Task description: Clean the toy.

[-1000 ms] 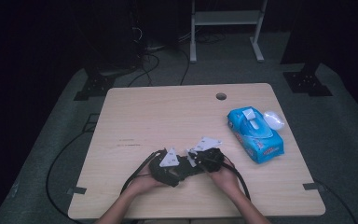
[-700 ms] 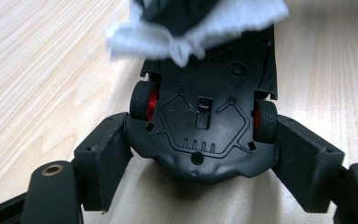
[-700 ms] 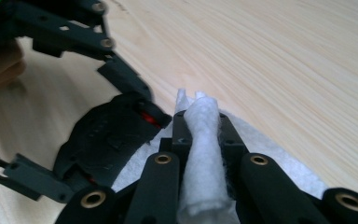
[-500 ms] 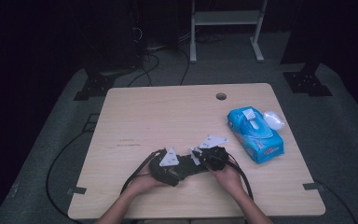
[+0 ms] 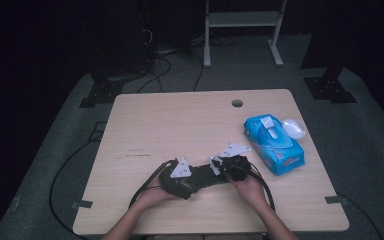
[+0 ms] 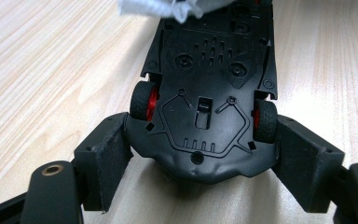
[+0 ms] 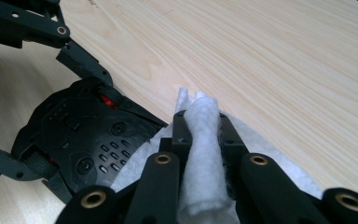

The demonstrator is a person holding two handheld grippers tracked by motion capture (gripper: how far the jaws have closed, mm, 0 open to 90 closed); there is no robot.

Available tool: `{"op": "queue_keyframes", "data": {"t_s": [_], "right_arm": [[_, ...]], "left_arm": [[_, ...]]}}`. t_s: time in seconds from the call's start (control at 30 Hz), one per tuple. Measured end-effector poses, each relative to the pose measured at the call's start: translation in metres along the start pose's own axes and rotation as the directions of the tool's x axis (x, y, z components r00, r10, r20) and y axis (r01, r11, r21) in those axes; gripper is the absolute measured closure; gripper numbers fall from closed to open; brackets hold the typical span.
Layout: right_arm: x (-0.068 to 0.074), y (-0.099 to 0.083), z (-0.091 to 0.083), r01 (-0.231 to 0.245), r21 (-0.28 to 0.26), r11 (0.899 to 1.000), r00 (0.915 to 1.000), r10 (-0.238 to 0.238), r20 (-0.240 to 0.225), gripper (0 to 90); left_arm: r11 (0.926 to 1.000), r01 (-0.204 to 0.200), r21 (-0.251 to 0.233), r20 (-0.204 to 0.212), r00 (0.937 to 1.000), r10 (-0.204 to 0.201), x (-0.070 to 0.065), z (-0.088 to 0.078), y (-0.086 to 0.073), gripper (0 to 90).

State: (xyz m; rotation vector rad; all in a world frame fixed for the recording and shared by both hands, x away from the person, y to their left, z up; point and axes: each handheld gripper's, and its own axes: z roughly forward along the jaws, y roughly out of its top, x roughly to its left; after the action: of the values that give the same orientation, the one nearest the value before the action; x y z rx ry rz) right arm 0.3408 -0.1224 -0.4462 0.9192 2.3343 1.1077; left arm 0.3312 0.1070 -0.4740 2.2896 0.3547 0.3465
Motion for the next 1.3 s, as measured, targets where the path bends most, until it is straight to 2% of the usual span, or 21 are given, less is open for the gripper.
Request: {"op": "queue_keyframes", "data": {"t_s": [0.07,0.13,0.2,0.27,0.3,0.37,0.43,0.53,0.6,0.67,0.73,0.87,0.93,1.0,1.03,1.1,1.2,1.3], "right_arm": [[0.002,0.0,0.0,-0.006,-0.002,1.0,1.0,0.006,-0.007,81.2],[0.009,0.001,0.003,0.001,-0.009,1.0,0.9993,-0.002,-0.038,81.2],[0.019,0.003,0.007,0.028,-0.015,0.999,0.9975,-0.029,-0.064,81.1],[0.023,0.005,0.009,0.043,-0.012,0.999,0.9967,-0.044,-0.068,81.1],[0.022,0.005,0.009,0.042,-0.011,0.999,0.9967,-0.043,-0.069,81.1],[0.011,0.001,0.005,0.028,-0.008,1.0,0.9984,-0.028,-0.048,81.0],[0.002,-0.001,0.001,0.027,-0.001,1.0,0.9996,-0.027,-0.001,81.1],[-0.006,-0.003,-0.002,-0.02,0.0,1.0,0.9998,0.02,0.001,81.1],[-0.001,-0.002,-0.001,-0.002,-0.003,1.0,0.9999,0.002,0.01,81.2],[0.004,-0.001,0.001,0.009,-0.01,1.0,0.9998,-0.01,-0.018,81.2],[0.004,-0.001,0.0,0.022,-0.005,1.0,0.9996,-0.022,-0.018,81.1],[-0.006,-0.008,-0.008,-0.01,-0.006,1.0,1.0,0.01,-0.002,81.1],[-0.011,-0.013,-0.013,-0.013,0.0,1.0,0.9994,0.013,0.031,81.2],[-0.014,-0.016,-0.017,-0.047,0.001,0.999,0.9987,0.047,0.018,81.2],[-0.013,-0.017,-0.018,-0.042,0.002,0.999,0.999,0.042,0.013,81.2],[-0.006,-0.019,-0.02,-0.026,0.002,1.0,0.9992,0.026,-0.031,81.1],[-0.002,-0.022,-0.024,0.021,0.015,1.0,0.9994,-0.021,-0.026,81.1],[-0.006,-0.027,-0.032,0.011,0.031,0.999,0.9998,-0.01,-0.016,81.1]], "left_arm": [[1.0,0.001,0.001,-0.003,1.0,-0.001,-0.001,0.0,0.0,24.1],[1.0,0.003,0.0,-0.002,1.0,-0.003,-0.001,0.001,0.0,24.1],[1.0,0.004,0.001,-0.003,1.0,-0.004,-0.001,0.0,0.0,24.0],[1.0,0.002,-0.001,-0.003,1.0,-0.002,0.0,0.0,0.0,24.1],[1.0,0.003,0.001,-0.001,1.0,-0.003,0.0,0.0,0.0,24.1],[1.0,0.008,0.0,0.001,1.0,-0.008,0.0,0.0,0.0,24.1],[0.9998,0.021,-0.006,0.005,0.9998,-0.021,0.001,0.0,0.0,24.0],[0.9999,0.012,-0.001,0.002,0.9999,-0.012,0.0,0.0,0.0,24.0],[1.0,0.008,0.002,0.0,1.0,-0.008,0.0,0.0,0.0,24.0],[1.0,0.009,0.002,-0.002,1.0,-0.009,0.0,-0.001,0.0,24.0],[1.0,0.007,0.002,-0.004,1.0,-0.007,0.0,-0.001,0.0,24.1],[0.9998,0.017,-0.005,0.001,0.9999,-0.017,0.001,0.0,0.0,24.0],[0.9999,0.016,-0.004,0.0,0.9999,-0.016,0.001,0.0,0.0,24.0],[0.9999,0.011,-0.002,-0.002,0.9999,-0.011,0.0,0.0,0.0,24.1],[0.9999,0.011,-0.001,-0.003,0.9999,-0.011,0.0,-0.001,0.0,24.1],[1.0,0.009,0.001,-0.003,1.0,-0.009,0.0,-0.001,0.0,24.0],[1.0,0.006,0.004,-0.006,1.0,-0.006,0.0,-0.001,0.0,24.1],[1.0,0.006,0.004,-0.006,1.0,-0.006,0.0,-0.001,0.0,24.1]]}}
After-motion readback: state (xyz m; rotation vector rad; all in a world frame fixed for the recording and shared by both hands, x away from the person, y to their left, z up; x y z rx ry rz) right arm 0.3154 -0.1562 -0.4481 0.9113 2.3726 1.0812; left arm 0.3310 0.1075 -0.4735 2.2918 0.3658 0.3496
